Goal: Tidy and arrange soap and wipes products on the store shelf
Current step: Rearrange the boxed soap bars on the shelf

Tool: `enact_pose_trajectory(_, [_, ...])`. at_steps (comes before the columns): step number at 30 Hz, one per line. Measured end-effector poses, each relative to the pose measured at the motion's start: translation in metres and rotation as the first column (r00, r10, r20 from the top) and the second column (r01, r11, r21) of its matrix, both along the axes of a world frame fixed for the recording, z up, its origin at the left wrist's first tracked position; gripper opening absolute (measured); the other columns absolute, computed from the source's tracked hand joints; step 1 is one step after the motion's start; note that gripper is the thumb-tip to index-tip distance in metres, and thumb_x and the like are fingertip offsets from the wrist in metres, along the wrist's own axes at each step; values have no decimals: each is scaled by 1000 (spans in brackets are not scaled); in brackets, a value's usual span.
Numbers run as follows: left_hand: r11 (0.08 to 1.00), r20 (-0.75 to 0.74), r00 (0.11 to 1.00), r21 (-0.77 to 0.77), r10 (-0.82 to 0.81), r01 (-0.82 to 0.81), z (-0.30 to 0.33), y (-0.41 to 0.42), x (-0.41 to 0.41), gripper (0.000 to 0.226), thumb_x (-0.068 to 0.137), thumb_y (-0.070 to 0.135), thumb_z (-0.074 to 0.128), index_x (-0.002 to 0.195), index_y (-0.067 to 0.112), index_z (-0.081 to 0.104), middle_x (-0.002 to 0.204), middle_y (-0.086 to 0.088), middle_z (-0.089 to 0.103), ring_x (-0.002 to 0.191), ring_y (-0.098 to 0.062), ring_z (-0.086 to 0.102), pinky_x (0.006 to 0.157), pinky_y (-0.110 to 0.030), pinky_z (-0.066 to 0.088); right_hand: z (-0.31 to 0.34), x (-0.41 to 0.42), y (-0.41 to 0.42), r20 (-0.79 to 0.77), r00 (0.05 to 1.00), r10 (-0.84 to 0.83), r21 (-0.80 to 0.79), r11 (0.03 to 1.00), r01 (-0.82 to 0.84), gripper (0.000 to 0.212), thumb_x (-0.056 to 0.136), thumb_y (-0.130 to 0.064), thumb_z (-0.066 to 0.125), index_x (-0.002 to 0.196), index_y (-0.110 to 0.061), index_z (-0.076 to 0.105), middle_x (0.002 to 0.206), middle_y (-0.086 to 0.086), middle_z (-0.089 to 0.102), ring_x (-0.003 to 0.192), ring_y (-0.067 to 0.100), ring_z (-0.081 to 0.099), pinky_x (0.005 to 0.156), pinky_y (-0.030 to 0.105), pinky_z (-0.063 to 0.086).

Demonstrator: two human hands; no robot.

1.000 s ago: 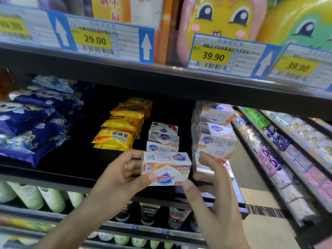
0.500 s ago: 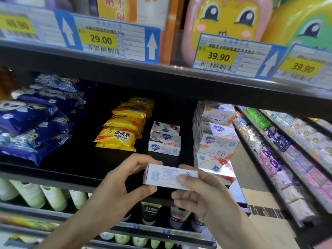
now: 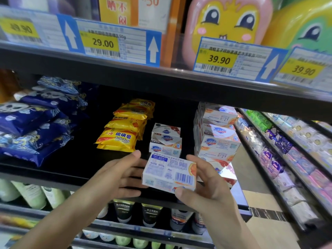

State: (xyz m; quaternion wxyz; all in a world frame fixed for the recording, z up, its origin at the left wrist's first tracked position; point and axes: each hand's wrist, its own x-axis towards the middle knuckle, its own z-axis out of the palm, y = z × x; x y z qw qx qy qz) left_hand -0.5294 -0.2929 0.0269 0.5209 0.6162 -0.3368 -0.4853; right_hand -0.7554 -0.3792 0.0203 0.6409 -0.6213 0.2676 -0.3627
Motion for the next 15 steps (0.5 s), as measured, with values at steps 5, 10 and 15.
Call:
enact_pose_trajectory(5, [990,10,990,-19,-138,139,-5,2,-7,58,65,71,73,111,36,78,117,-2,79,108,-18,75,96,-36,52,-1,-2,3,-34,996,78,-98,992,-81,63,74,3,78,120,-37,62,118,-2,74,104,20,72,81,28,58])
enact_pose_trajectory(10, [989,63,988,-26,-144,146,-3,8,-14,63,72,64,74,123,28,74,121,0,78,114,-17,72,103,-42,51,-1,-4,5,-82,991,104,-115,987,-113,67,78,11,76,133,-19,52,113,-2,75,102,22,73,82,30,58])
enact_pose_trajectory(15, [988,69,987,-50,-142,145,2,10,-15,64,74,61,75,125,23,72,120,0,78,115,-16,72,102,-40,51,2,-3,6,-121,990,76,-152,984,-94,70,77,4,79,133,-30,53,114,-7,74,107,19,71,86,33,59])
